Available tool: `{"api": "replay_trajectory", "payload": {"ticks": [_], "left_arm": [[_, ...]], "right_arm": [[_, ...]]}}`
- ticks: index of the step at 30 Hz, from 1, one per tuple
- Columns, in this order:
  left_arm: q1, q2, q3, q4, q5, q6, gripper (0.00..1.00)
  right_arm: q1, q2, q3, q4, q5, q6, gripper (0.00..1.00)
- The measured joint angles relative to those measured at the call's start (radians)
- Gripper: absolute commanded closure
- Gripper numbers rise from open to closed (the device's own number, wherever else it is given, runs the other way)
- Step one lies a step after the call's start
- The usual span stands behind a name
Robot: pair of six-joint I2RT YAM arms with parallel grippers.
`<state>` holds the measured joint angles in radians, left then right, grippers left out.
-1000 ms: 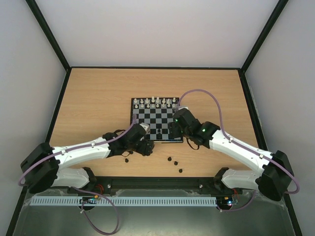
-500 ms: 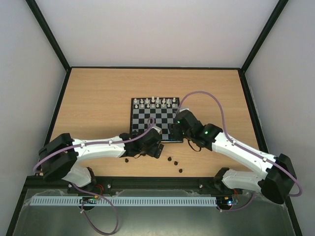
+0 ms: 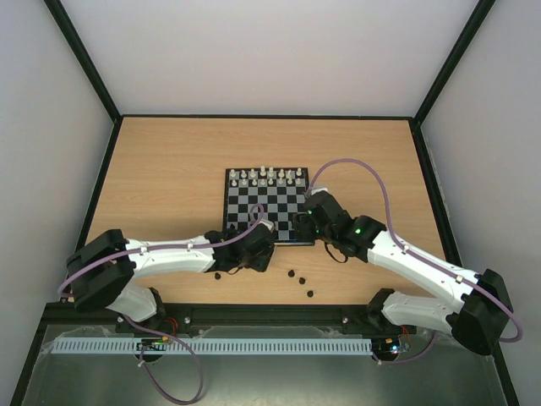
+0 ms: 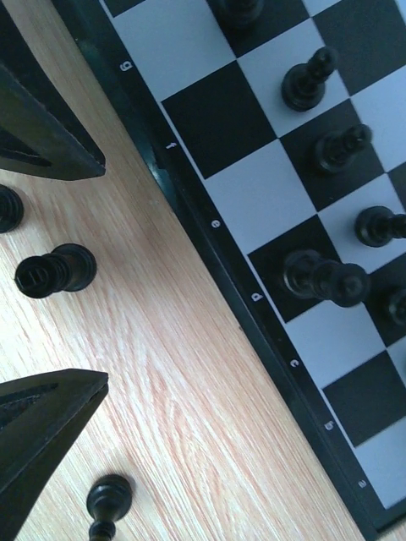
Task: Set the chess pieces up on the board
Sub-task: Pick up the chess piece at the center of the board.
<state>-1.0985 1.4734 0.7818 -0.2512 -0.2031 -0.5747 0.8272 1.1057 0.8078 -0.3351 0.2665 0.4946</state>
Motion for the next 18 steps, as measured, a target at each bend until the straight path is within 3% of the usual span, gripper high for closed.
{"api": "replay_trajectory", "payload": {"ticks": [6,14,18], "left_arm": [[0.000,0.007,-0.018,-0.002,0.011,-0.013,0.36],[0.000,0.029,-0.018,-0.001,0.019,-0.017,0.51],[0.000,0.050,-0.018,-0.002,0.026,-0.017,0.54]], "right_arm": [[-0.001,0.000,-0.002,0.004,-0.002,0.000,0.30],[-0.001,0.000,-0.002,0.005,-0.005,0.000,0.30],[-0.001,0.000,-0.002,0.005,-0.007,0.000,0.30]]}}
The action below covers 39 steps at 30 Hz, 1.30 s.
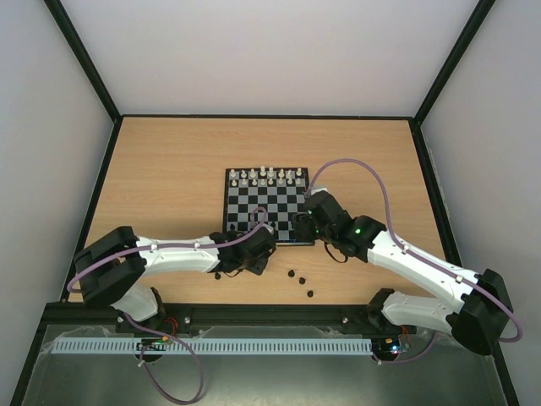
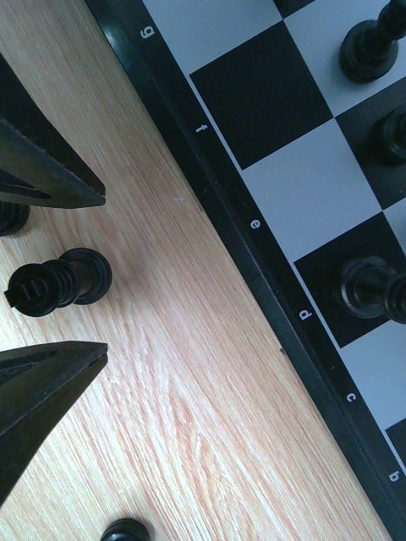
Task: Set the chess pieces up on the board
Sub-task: Pick up the chess piece at the center of the board, then place the chess piece on the chessboard.
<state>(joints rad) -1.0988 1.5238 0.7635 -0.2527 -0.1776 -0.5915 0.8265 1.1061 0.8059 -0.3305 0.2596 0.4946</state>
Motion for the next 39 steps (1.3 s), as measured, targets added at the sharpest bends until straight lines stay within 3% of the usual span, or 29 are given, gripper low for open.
{"api": "replay_trajectory", "payload": {"ticks": [3,7,10,24,39], "left_arm": [[0.000,0.005,0.000,0.000,0.003,-0.001,0.59],[0.000,0.005,0.000,0.000,0.006,-0.006,0.79],[0.000,0.005,0.000,0.000,0.008,-0.004,0.85],[0.010,0.014,0.057,-0.030,-0.003,0.002,0.86],[0.132,0.117,0.226,-0.074,-0.020,0.070,0.84]], "right_arm": [[0.000,0.000,0.000,0.000,-0.002,0.000,0.30],[0.000,0.000,0.000,0.000,-0.005,0.000,0.30],[0.000,0.000,-0.002,0.001,-0.005,0.000,0.30],[0.000,0.000,-0.003,0.004,-0.008,0.000,0.30],[0.000,-0.014,-0.009,0.009,-0.011,0.000,0.30]]}}
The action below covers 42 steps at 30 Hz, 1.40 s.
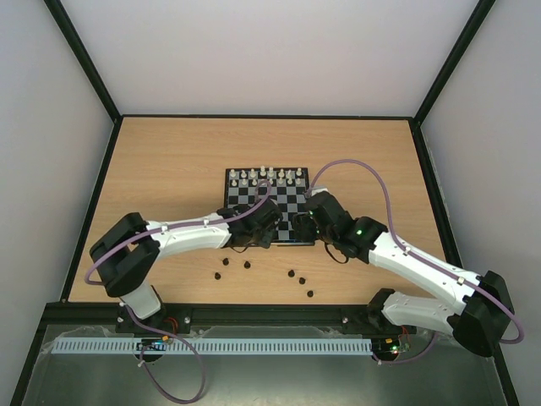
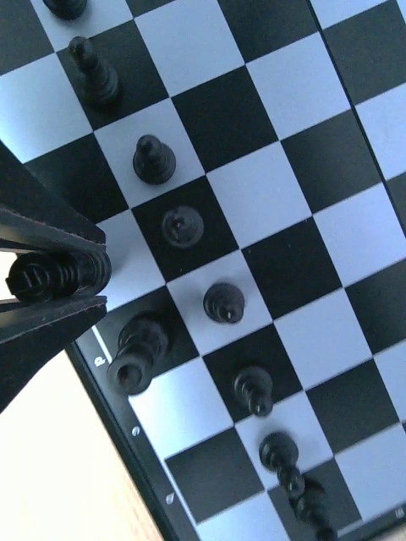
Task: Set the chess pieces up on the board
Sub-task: Place the chess piece on the chessboard.
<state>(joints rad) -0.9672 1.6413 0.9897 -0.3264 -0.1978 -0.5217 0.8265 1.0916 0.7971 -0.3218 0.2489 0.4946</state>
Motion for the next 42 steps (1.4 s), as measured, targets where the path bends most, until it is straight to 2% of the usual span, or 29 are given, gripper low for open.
{"api": "replay_trajectory", "payload": {"ticks": [39,42], "left_arm": [[0.030,0.045,0.008,0.025,0.016,0.024,0.79],[0.030,0.045,0.008,0.026,0.019,0.024,0.76]], "right_arm": [[0.000,0.000,-0.004,0.007,-0.014,0.000,0.30],[0.000,0.000,-0.004,0.007,-0.014,0.000,0.30]]}}
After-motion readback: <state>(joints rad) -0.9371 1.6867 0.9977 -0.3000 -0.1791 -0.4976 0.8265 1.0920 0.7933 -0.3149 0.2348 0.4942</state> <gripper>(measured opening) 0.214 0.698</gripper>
